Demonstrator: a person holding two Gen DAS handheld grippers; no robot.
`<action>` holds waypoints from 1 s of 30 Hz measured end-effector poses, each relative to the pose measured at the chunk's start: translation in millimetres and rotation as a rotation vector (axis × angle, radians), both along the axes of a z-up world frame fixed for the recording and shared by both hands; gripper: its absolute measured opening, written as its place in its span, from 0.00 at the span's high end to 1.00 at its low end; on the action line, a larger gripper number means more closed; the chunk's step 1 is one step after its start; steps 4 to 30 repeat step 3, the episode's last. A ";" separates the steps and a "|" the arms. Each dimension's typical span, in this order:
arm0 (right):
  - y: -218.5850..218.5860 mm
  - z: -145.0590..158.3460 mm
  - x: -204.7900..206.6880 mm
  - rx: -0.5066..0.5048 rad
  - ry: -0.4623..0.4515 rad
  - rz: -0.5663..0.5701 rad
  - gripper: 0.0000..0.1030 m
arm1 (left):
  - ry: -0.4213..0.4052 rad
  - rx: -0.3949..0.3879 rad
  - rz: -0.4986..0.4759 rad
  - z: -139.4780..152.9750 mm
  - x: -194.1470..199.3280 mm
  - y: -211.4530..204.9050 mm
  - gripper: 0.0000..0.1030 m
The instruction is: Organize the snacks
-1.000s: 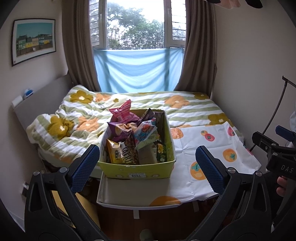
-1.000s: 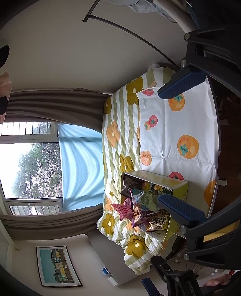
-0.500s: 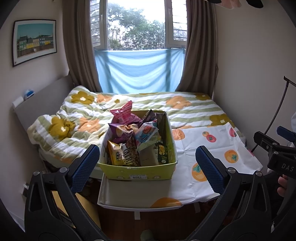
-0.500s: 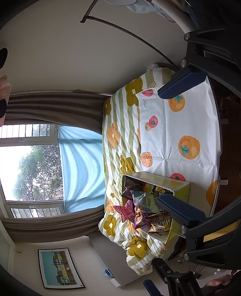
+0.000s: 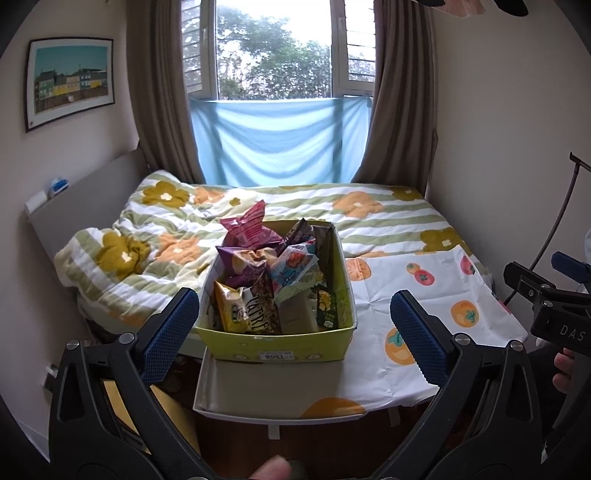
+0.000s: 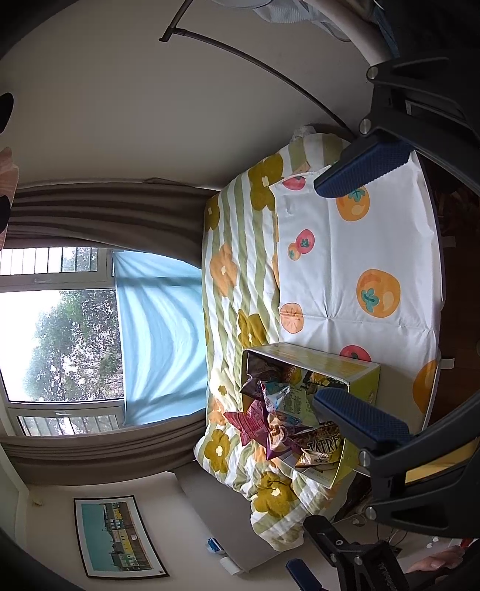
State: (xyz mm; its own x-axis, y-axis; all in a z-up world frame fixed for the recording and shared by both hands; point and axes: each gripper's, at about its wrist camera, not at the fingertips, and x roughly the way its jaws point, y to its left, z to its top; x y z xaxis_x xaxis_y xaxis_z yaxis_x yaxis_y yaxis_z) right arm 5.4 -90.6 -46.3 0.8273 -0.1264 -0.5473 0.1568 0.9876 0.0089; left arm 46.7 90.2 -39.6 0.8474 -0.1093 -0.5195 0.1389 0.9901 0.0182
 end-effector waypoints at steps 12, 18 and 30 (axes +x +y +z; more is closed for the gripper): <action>2.8 -1.5 4.9 0.000 0.013 0.002 0.01 | 0.001 0.000 0.001 -3.3 3.7 2.8 0.00; 2.8 -1.5 4.9 0.000 0.013 0.002 0.01 | 0.001 0.000 0.001 -3.3 3.7 2.8 0.00; 2.8 -1.5 4.9 0.000 0.013 0.002 0.01 | 0.001 0.000 0.001 -3.3 3.7 2.8 0.00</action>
